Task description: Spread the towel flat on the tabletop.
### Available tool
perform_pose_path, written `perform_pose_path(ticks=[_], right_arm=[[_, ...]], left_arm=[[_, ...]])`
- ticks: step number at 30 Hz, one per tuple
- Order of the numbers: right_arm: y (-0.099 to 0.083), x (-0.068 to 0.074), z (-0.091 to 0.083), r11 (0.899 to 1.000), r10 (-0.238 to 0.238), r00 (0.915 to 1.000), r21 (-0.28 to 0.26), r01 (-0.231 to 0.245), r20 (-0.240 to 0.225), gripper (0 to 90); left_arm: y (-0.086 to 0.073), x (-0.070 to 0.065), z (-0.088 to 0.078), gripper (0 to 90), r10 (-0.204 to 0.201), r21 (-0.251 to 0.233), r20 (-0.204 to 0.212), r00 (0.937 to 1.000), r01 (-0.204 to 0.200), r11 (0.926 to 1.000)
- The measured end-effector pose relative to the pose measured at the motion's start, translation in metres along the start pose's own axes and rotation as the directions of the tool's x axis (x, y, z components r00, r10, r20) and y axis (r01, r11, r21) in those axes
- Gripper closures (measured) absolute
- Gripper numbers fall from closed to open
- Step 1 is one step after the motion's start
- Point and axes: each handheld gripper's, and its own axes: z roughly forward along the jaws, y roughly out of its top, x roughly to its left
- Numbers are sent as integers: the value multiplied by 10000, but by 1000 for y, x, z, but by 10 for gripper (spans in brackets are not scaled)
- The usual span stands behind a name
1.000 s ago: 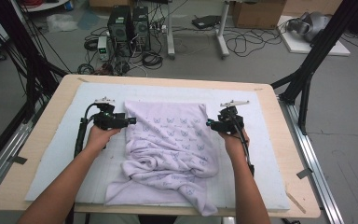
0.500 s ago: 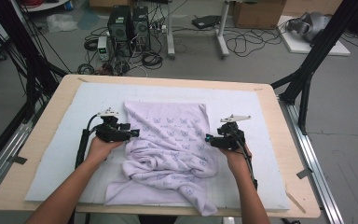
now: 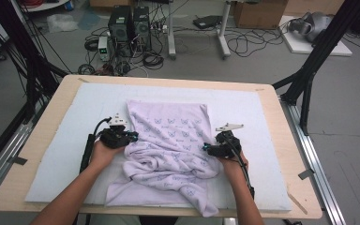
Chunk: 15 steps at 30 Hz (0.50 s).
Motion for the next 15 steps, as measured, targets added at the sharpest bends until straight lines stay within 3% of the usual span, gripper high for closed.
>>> perform_pose_path(ticks=[7,8,10,11,12,15], right_arm=[[1,1,0,10000,11,10000,38,-11,-42,417],[2,0,0,10000,64,9999,13,-64,-102,419],[4,-1,2,9999,154,9996,-16,-154,-245,425],[5,-1,3,9999,123,9996,-8,-123,-245,435],[5,-1,3,9999,123,9996,-8,-123,-245,435],[13,5,9,9996,-246,9995,119,248,-215,552]], left_arm=[[4,16,1,860,-847,-284,-167,9963,842,9960],[5,21,1,861,-1065,-362,-161,9942,1059,9937],[7,36,0,861,-1838,-728,-349,9823,1810,9808],[8,41,1,862,-2030,-661,-325,9786,2006,9774],[8,41,1,862,-2030,-661,-325,9786,2006,9774],[12,53,1,862,-2143,-763,-507,9754,2102,9747]])
